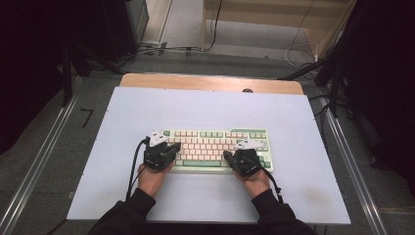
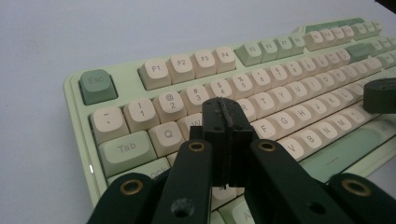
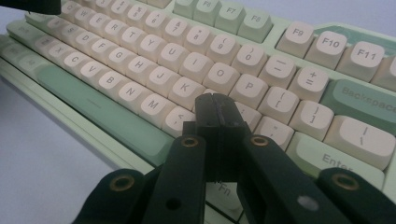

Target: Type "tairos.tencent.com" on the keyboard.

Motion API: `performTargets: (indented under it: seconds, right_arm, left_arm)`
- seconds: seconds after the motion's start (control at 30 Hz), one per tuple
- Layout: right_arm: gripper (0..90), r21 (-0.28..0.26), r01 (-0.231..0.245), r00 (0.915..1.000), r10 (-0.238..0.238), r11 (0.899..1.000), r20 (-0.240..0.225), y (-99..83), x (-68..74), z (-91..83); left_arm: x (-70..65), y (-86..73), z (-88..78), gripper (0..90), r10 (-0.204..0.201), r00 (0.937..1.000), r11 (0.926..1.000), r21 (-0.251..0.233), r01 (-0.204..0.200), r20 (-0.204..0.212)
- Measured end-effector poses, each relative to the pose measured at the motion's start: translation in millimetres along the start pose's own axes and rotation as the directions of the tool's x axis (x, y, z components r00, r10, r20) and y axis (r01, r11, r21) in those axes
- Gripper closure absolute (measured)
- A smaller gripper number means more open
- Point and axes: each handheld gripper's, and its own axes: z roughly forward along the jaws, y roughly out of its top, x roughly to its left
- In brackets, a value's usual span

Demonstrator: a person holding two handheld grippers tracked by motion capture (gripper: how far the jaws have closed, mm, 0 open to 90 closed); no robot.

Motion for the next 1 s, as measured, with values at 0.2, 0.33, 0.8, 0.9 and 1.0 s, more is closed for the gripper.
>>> performTargets:
  seconds: [0.2, 0.33, 0.8, 0.9, 1.0]
  right_arm:
    - [87.6, -0.011, 0.009, 1.0, -0.01, 1.0, -0.001, 2.1, 4.1, -2.2]
    - [87.6, -0.048, -0.01, 0.9999, 0.01, 0.999, -0.003, 7.6, -0.3, -10.7]
    - [87.5, -0.071, -0.03, 0.9994, 0.031, 0.997, 0.012, 11.6, -7.7, -13.2]
    - [87.6, -0.072, -0.032, 0.9994, 0.033, 0.997, 0.011, 12.1, -7.1, -13.2]
    - [87.5, -0.071, -0.031, 0.9994, 0.032, 0.997, 0.01, 12.3, -6.3, -12.6]
  left_arm:
    - [0.0, 0.3, -0.7, 90.0, 0.001, 1.0, 1.0, -0.003, -0.001, 0.002]
    - [0.3, 0.5, -0.9, 90.0, -0.007, 1.0, 1.0, -0.007, 0.007, 0.0]
    - [-1.1, 0.0, 0.4, 90.0, 0.001, 1.0, 1.0, -0.001, -0.001, 0.002]
    - [-1.4, -0.1, 0.8, 90.0, 0.002, 1.0, 1.0, -0.002, -0.002, 0.002]
    - [-1.5, 0.8, 1.3, 90.0, -0.001, 1.0, 1.0, -0.001, 0.001, 0.007]
